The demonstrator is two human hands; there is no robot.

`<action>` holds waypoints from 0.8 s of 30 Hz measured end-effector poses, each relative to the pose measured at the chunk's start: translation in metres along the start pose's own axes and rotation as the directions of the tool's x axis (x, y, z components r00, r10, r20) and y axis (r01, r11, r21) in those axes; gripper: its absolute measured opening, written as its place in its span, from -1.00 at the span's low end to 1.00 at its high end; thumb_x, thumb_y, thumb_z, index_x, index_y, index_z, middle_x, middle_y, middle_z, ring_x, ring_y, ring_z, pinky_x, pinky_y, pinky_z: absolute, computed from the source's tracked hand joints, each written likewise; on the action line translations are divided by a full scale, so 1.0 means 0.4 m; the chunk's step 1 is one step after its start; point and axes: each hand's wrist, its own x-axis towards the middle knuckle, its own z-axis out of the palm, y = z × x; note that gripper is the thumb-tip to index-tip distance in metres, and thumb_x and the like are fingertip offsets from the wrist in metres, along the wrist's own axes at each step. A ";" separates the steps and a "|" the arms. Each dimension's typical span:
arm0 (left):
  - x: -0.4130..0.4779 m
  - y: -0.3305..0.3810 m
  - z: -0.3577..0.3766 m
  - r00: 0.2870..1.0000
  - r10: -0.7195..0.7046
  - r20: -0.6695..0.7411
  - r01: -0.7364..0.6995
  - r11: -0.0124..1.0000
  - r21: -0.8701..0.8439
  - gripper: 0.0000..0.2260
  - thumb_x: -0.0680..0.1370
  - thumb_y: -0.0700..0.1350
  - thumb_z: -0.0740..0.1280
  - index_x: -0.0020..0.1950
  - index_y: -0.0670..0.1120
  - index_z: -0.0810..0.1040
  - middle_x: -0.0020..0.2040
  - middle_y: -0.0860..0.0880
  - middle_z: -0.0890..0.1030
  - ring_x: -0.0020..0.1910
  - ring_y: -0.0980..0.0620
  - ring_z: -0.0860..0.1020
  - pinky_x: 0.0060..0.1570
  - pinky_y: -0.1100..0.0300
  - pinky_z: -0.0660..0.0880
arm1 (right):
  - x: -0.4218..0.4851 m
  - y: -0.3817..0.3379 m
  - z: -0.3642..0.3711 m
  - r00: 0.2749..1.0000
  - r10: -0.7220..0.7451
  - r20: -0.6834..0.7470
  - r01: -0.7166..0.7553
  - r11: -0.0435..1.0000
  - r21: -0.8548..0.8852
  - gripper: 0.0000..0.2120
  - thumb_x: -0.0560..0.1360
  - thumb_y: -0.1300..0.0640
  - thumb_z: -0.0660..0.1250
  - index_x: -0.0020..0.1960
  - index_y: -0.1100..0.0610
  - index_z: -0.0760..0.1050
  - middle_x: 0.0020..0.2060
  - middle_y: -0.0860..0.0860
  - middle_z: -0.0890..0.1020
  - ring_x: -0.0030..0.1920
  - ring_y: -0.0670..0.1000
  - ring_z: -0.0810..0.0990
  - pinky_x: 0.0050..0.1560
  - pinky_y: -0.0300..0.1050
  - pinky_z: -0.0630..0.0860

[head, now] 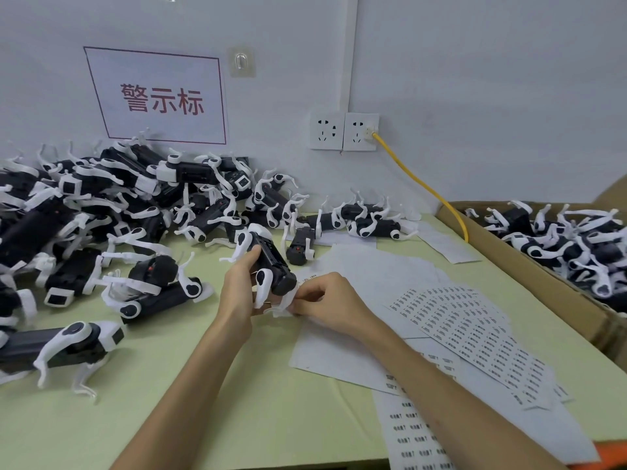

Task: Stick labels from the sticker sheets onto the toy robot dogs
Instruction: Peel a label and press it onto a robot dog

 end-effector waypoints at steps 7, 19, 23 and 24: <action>0.004 -0.004 0.002 1.000 0.003 0.003 -0.003 0.999 -0.038 -0.65 0.64 0.09 0.25 0.30 -0.07 0.61 -0.05 -0.13 0.69 -0.16 -0.12 0.63 -0.10 0.08 0.49 | 0.005 0.011 0.000 1.000 0.023 -0.001 -0.023 1.000 -0.008 -0.95 0.46 0.19 0.54 -0.17 0.08 0.75 -0.32 -0.11 0.70 -0.31 -0.21 0.58 -0.18 -0.31 0.46; -0.001 0.013 -0.010 0.995 -0.096 -0.036 0.093 0.993 -0.079 -0.63 0.66 0.14 0.22 0.01 -0.15 0.59 -0.28 -0.10 0.65 -0.45 -0.10 0.54 -0.48 0.23 0.36 | 0.010 0.006 0.004 0.996 0.062 -0.062 -0.069 0.992 -0.104 -0.88 0.54 0.17 0.45 -0.15 0.10 0.72 -0.22 -0.08 0.72 -0.17 -0.14 0.63 0.02 -0.16 0.53; -0.004 0.020 -0.016 0.988 -0.149 -0.030 0.144 0.982 -0.121 -0.61 0.65 0.15 0.21 -0.08 -0.16 0.55 -0.36 -0.08 0.65 -0.47 -0.11 0.53 -0.42 0.17 0.29 | 0.008 0.006 0.004 0.995 0.066 -0.078 -0.073 0.994 -0.086 -0.87 0.57 0.21 0.39 -0.05 0.13 0.73 -0.26 -0.04 0.71 -0.18 -0.11 0.66 -0.01 -0.22 0.55; -0.005 0.021 -0.016 0.987 -0.156 -0.026 0.151 0.980 -0.127 -0.61 0.65 0.16 0.22 -0.10 -0.15 0.55 -0.37 -0.09 0.65 -0.49 -0.11 0.54 -0.42 0.17 0.28 | 0.007 0.005 0.003 0.995 0.065 -0.074 -0.072 0.993 -0.091 -0.85 0.58 0.24 0.37 -0.04 0.13 0.73 -0.29 -0.07 0.70 -0.22 -0.16 0.65 -0.06 -0.30 0.53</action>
